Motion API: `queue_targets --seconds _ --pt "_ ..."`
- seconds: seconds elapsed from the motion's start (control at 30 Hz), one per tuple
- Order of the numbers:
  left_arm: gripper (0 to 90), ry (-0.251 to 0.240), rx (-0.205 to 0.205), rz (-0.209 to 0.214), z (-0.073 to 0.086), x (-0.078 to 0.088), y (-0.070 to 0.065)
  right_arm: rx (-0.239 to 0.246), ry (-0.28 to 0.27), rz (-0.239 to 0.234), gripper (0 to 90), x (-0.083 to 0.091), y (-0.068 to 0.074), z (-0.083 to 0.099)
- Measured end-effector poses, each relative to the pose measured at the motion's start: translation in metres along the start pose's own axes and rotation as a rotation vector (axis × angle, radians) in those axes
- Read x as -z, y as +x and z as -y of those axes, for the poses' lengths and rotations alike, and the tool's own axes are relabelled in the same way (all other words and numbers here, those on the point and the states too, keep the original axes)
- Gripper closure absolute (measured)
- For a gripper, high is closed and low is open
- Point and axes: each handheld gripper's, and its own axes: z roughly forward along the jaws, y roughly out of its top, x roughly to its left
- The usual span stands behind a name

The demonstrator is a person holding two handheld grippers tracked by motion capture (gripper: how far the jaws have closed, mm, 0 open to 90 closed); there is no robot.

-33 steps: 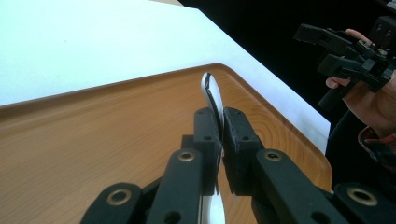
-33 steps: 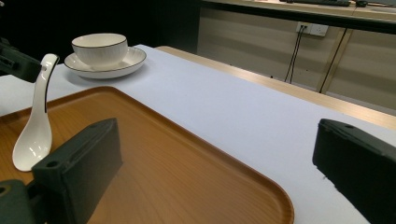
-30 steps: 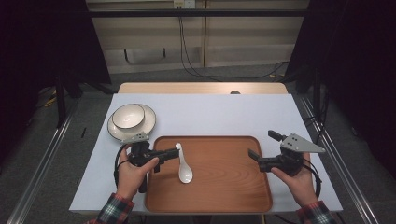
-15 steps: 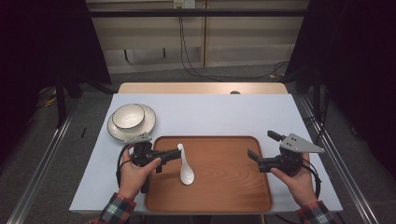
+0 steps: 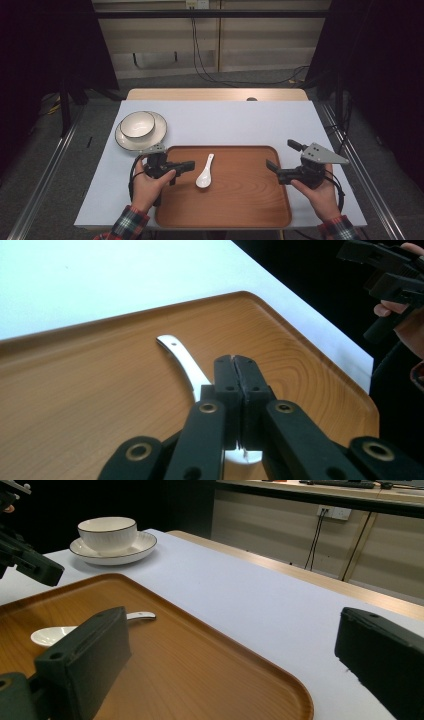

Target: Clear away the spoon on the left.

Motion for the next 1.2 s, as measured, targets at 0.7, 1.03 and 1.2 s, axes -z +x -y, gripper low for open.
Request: queue_targets --seconds 0.7,1.03,1.2 --pt "51.5 -0.090 -0.049 -0.036 -0.004 0.013 0.002 0.003 0.005 -0.006 1.0 -0.002 0.001 0.001" --pt "36.8 -0.135 -0.088 -0.037 -0.008 0.020 0.000 0.007 0.006 -0.003 1.0 0.000 0.000 0.000" --pt "29.6 -0.159 -0.116 -0.042 -0.011 0.026 -0.001 0.009 0.009 -0.001 1.0 0.000 0.001 0.001"
